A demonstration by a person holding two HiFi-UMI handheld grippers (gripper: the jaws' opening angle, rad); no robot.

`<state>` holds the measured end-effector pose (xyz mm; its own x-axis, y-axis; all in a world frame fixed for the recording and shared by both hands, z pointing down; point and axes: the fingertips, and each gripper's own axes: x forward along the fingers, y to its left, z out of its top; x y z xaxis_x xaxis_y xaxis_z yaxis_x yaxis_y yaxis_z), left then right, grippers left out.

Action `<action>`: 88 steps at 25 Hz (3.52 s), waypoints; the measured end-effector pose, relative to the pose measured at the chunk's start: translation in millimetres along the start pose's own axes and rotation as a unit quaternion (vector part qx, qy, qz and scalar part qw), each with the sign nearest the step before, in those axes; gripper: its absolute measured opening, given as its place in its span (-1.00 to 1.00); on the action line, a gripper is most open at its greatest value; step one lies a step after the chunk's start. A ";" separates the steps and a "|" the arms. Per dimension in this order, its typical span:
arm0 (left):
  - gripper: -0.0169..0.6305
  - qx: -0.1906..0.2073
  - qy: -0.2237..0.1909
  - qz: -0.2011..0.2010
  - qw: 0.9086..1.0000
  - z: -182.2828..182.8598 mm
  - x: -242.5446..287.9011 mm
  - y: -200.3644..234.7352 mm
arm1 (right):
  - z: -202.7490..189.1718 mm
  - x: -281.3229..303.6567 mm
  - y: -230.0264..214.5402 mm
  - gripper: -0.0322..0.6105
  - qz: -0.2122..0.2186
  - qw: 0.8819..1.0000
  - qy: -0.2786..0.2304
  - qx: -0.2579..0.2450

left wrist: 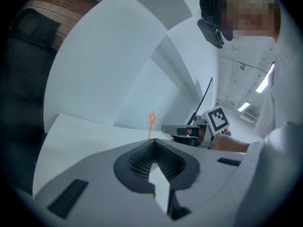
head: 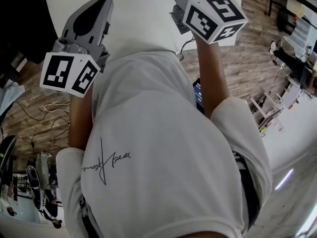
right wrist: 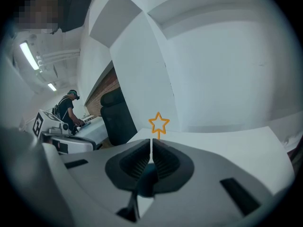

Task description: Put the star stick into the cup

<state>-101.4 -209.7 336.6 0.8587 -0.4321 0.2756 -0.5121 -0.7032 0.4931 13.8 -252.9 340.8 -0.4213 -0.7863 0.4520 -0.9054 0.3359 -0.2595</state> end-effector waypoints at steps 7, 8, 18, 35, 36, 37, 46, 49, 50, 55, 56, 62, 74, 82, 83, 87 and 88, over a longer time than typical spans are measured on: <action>-0.92 0.012 -0.004 -0.009 1.000 2.5 0.6 -6.8 | 7.4 -7.2 4.0 -0.84 0.001 1.000 -0.014 -0.001; -0.92 0.013 -0.004 -0.010 1.000 2.3 0.3 -7.9 | 9.1 -9.3 3.9 -0.84 0.001 1.000 -0.017 0.000; -0.92 0.024 -0.004 -0.020 0.999 0.0 -2.5 -18.5 | 18.8 -28.7 5.4 -0.84 0.002 1.000 -0.030 -0.010; -0.92 0.037 -0.005 -0.032 0.999 -10.8 -4.8 -44.0 | 24.0 -72.4 4.5 -0.87 0.006 0.998 -0.056 -0.001; -0.92 0.038 -0.007 -0.033 0.999 -10.8 -5.3 -44.9 | 24.3 -74.0 5.1 -0.87 0.006 0.998 -0.057 -0.003; -0.92 0.039 -0.008 -0.033 0.999 -10.5 -5.8 -45.9 | 24.6 -75.5 5.6 -0.87 0.006 0.998 -0.057 -0.004; -0.92 0.044 -0.018 -0.031 0.998 -10.5 -11.7 -55.1 | 23.3 -89.4 15.0 -0.87 0.016 0.998 -0.062 -0.014; -0.92 0.046 -0.021 -0.029 0.998 -11.5 -13.6 -59.5 | 21.4 -97.2 17.4 -0.87 0.019 0.998 -0.065 -0.013; -0.92 0.048 -0.022 -0.028 0.998 -11.4 -14.5 -61.1 | 20.6 -100.0 18.1 -0.87 0.020 0.998 -0.067 -0.011; -0.92 0.051 -0.025 -0.024 0.998 -12.7 -19.0 -66.8 | 12.2 -112.1 20.1 -0.87 0.017 0.998 -0.067 -0.006; -0.92 0.052 -0.025 -0.023 0.998 -13.4 -19.9 -67.6 | 9.7 -114.6 20.5 -0.87 0.017 0.998 -0.066 -0.005; -0.92 0.044 -0.028 -0.017 0.998 -17.4 -25.8 -67.3 | -8.3 -124.0 23.7 -0.87 0.017 0.998 -0.056 0.004; -0.92 0.020 -0.017 -0.011 1.000 -34.4 -31.6 -62.6 | -46.8 -136.2 27.4 -0.87 0.009 0.999 -0.026 0.026; -0.92 0.033 -0.017 0.001 0.999 -38.3 -30.4 -64.9 | -59.3 -149.9 15.3 -0.87 -0.034 0.998 -0.019 0.044; -0.92 0.033 -0.016 0.001 0.999 -38.5 -30.2 -66.2 | -60.9 -151.7 15.8 -0.87 -0.034 0.998 -0.017 0.044; -0.92 0.031 -0.015 0.004 0.999 -37.1 -28.2 -69.8 | -61.6 -154.5 18.8 -0.87 -0.026 0.999 -0.005 0.028; -0.92 0.033 -0.015 0.005 0.999 -36.6 -28.8 -69.5 | -60.8 -154.1 20.4 -0.87 -0.023 0.999 -0.004 0.024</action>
<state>-89.8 -127.7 324.6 0.8525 -0.4564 0.2547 -0.5225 -0.7334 0.4347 57.1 -93.3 317.7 -0.3793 -0.8047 0.4567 -0.9198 0.2744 -0.2805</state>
